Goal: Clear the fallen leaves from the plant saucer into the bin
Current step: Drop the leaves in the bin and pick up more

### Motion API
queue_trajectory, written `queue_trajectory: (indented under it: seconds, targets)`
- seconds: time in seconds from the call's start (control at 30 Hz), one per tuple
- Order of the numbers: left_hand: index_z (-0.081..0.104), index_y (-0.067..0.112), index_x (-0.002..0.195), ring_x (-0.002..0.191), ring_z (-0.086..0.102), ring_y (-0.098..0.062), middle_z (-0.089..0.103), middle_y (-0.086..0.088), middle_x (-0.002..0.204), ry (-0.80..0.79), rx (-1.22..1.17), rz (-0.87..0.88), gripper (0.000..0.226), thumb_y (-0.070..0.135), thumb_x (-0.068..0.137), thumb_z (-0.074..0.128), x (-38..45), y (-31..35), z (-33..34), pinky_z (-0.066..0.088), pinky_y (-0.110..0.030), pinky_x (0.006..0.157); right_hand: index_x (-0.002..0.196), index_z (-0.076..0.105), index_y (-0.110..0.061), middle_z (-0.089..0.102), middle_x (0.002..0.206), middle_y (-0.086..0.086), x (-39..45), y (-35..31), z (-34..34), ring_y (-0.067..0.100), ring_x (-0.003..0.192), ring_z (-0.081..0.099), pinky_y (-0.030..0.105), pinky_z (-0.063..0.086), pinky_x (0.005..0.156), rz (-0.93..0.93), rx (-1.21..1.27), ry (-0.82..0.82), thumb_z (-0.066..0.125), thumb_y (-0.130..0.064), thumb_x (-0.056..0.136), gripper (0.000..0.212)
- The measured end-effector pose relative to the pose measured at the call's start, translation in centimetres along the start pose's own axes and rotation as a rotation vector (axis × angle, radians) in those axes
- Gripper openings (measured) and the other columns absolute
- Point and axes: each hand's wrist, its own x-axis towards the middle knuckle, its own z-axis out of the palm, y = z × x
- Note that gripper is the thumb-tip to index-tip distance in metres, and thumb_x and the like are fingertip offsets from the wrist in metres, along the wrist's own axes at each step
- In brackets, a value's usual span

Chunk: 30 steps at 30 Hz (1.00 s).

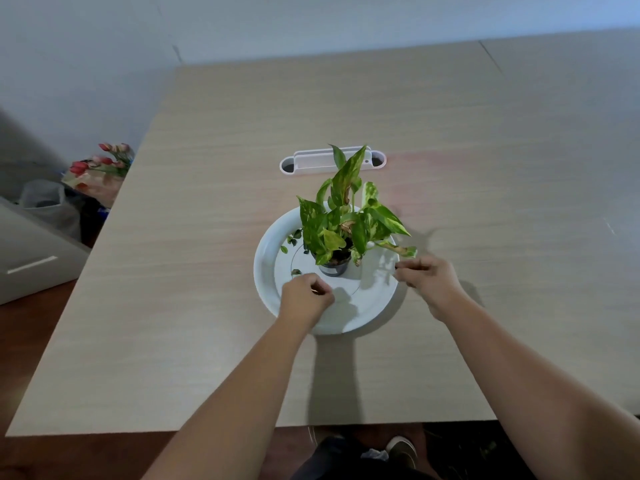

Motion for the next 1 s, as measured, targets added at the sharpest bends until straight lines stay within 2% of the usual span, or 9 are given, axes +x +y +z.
queue_trajectory:
  seconds: [0.1, 0.23, 0.37, 0.5, 0.63, 0.73, 0.8, 0.87, 1.0]
  targets:
    - [0.070, 0.021, 0.066, 0.067, 0.064, -0.006, 0.068, 0.011, 0.068, -0.053, -0.106, -0.016, 0.014, 0.008, 0.072, 0.071, -2.7, 1.6, 3.1, 0.047, -0.016, 0.061, 0.074, 0.065, -0.006, 0.062, 0.073, 0.007, -1.9, 1.6, -1.6, 0.017, 0.067, 0.052, 0.024, 0.043, 0.064, 0.074, 0.221, 0.013, 0.071, 0.008, 0.075, 0.015]
    - [0.071, 0.018, 0.074, 0.064, 0.061, -0.001, 0.066, 0.011, 0.068, -0.176, -0.132, 0.051, 0.009, 0.009, 0.074, 0.073, -5.0, 5.0, 7.2, 0.043, -0.004, 0.052, 0.077, 0.061, -0.006, 0.062, 0.068, 0.005, -5.3, 4.2, -5.5, 0.012, 0.063, 0.056, 0.020, 0.042, 0.061, 0.125, 0.444, 0.047, 0.061, 0.013, 0.081, 0.019]
    - [0.065, 0.023, 0.068, 0.063, 0.059, -0.009, 0.064, 0.003, 0.069, -0.360, -0.120, 0.097, 0.018, 0.009, 0.076, 0.074, -7.7, 8.9, 12.6, 0.047, -0.017, 0.060, 0.079, 0.061, -0.007, 0.069, 0.058, 0.000, -9.1, 8.0, -11.2, 0.006, 0.053, 0.063, 0.013, 0.048, 0.051, 0.120, 0.639, 0.117, 0.057, 0.013, 0.083, 0.020]
    - [0.064, 0.024, 0.066, 0.066, 0.061, -0.016, 0.066, -0.004, 0.070, -0.526, -0.070, 0.141, 0.022, 0.007, 0.075, 0.074, -10.7, 11.9, 18.6, 0.053, -0.028, 0.070, 0.080, 0.061, -0.005, 0.070, 0.057, 0.001, -12.9, 11.3, -17.3, 0.005, 0.051, 0.065, 0.012, 0.049, 0.050, 0.107, 0.736, 0.246, 0.054, 0.013, 0.085, 0.020]
    - [0.066, 0.022, 0.065, 0.070, 0.064, -0.017, 0.068, -0.004, 0.072, -0.672, 0.003, 0.169, 0.020, 0.006, 0.073, 0.075, -14.0, 13.8, 24.3, 0.058, -0.035, 0.079, 0.085, 0.067, -0.006, 0.073, 0.062, 0.002, -16.0, 14.9, -23.0, 0.007, 0.056, 0.067, 0.013, 0.051, 0.054, 0.131, 0.743, 0.379, 0.061, 0.009, 0.083, 0.016]
    - [0.068, 0.022, 0.067, 0.069, 0.064, -0.013, 0.069, -0.001, 0.072, -0.743, 0.118, 0.227, 0.015, 0.012, 0.072, 0.077, -16.3, 14.2, 28.4, 0.054, -0.026, 0.071, 0.087, 0.070, -0.007, 0.074, 0.064, 0.001, -17.8, 17.5, -26.0, 0.006, 0.059, 0.069, 0.015, 0.051, 0.059, 0.191, 0.673, 0.469, 0.065, 0.004, 0.083, 0.013]
    - [0.069, 0.023, 0.073, 0.065, 0.061, -0.008, 0.070, 0.000, 0.074, -0.799, 0.188, 0.258, 0.011, 0.014, 0.075, 0.077, -17.7, 14.3, 30.8, 0.049, -0.019, 0.063, 0.089, 0.071, -0.007, 0.074, 0.070, 0.003, -18.5, 19.2, -27.4, 0.012, 0.067, 0.070, 0.020, 0.050, 0.068, 0.245, 0.622, 0.538, 0.067, 0.002, 0.082, 0.013]
    - [0.071, 0.022, 0.078, 0.069, 0.063, -0.009, 0.072, -0.002, 0.079, -0.820, 0.246, 0.264, 0.008, 0.016, 0.076, 0.076, -18.4, 14.0, 32.6, 0.051, -0.021, 0.068, 0.093, 0.073, -0.006, 0.073, 0.082, 0.009, -18.6, 20.8, -28.3, 0.020, 0.080, 0.068, 0.026, 0.049, 0.077, 0.290, 0.587, 0.596, 0.068, 0.001, 0.081, 0.014]
    - [0.075, 0.018, 0.085, 0.084, 0.070, -0.019, 0.076, -0.006, 0.090, -0.850, 0.354, 0.280, 0.007, 0.022, 0.080, 0.075, -19.3, 13.5, 35.9, 0.055, -0.031, 0.080, 0.098, 0.074, -0.005, 0.072, 0.086, 0.011, -18.7, 23.3, -29.4, 0.021, 0.084, 0.065, 0.022, 0.047, 0.066, 0.385, 0.543, 0.681, 0.067, -0.004, 0.082, 0.018]
